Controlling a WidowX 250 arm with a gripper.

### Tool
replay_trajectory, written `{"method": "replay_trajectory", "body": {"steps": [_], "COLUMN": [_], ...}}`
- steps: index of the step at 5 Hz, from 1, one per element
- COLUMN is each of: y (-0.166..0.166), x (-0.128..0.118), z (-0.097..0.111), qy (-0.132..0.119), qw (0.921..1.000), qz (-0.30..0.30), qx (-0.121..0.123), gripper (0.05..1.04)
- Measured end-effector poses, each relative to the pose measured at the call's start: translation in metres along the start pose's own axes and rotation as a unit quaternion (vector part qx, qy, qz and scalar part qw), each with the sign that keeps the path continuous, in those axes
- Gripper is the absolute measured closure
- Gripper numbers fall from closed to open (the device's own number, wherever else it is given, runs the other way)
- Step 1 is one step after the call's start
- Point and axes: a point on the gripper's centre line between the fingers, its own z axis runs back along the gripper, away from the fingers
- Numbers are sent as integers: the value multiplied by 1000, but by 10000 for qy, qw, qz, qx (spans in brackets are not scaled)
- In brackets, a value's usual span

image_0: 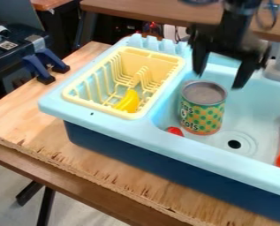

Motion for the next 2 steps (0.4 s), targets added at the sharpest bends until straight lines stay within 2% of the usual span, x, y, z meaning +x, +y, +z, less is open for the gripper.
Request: {"method": "replay_trajectory", "body": {"steps": [1,2], "y": [-11,-17], "x": [9,7], "z": [25,51], "qy": [-393,-46], "qw": [9990,9971], "qz": [30,-317], "qx": [-229,-696], "gripper": [83,83]}}
